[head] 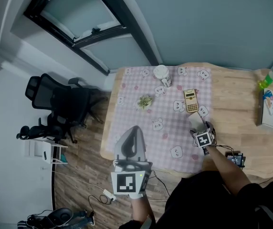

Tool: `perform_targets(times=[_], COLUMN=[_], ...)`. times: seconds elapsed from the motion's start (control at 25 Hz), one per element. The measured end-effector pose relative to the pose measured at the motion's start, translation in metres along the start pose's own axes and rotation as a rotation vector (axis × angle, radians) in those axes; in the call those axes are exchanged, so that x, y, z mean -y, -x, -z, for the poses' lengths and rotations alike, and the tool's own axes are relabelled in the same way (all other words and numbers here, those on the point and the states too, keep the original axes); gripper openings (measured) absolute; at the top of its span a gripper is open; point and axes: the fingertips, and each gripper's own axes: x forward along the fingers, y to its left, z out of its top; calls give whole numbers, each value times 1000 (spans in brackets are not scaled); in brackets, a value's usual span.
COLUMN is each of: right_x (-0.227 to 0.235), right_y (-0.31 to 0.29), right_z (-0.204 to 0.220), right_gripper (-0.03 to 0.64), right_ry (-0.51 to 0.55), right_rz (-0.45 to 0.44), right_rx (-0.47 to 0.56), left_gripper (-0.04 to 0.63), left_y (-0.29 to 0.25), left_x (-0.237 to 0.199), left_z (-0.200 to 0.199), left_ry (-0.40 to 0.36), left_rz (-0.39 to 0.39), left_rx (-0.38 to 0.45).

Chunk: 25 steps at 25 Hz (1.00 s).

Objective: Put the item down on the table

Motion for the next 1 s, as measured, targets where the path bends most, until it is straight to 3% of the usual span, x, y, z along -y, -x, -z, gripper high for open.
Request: perform_targets(times=[0.24,0.4,0.56,0.6,0.68,0.8,1.0], right_x=[17,20,20,22,30,34,41], right_y=[10,8,21,26,31,28,31], right_z=[-35,-34,-44,-46,-47,-46,-46], right_gripper=[446,446,443,408,29,17,17], right_ry=[-12,24,5,12,-2,-53,-5], right_rz=[13,11,9,28,67,43,83], right_rx=[69,45,90,96,100,98,70], left_gripper=[-5,-5,-5,-5,-5,-5,-5], left_y=[2,4,4,5,7,8,7], left_x=[-3,-4,-6,-7,-9,-12,-9], left_z=[-4,-5,-3,-2,-2,-5,-4], left_ry=[6,2,11,15,19,13,17], left_rz=[-22,-33,-40,-42,-47,-49,-39], left_rx=[12,14,5,5,7,19,17])
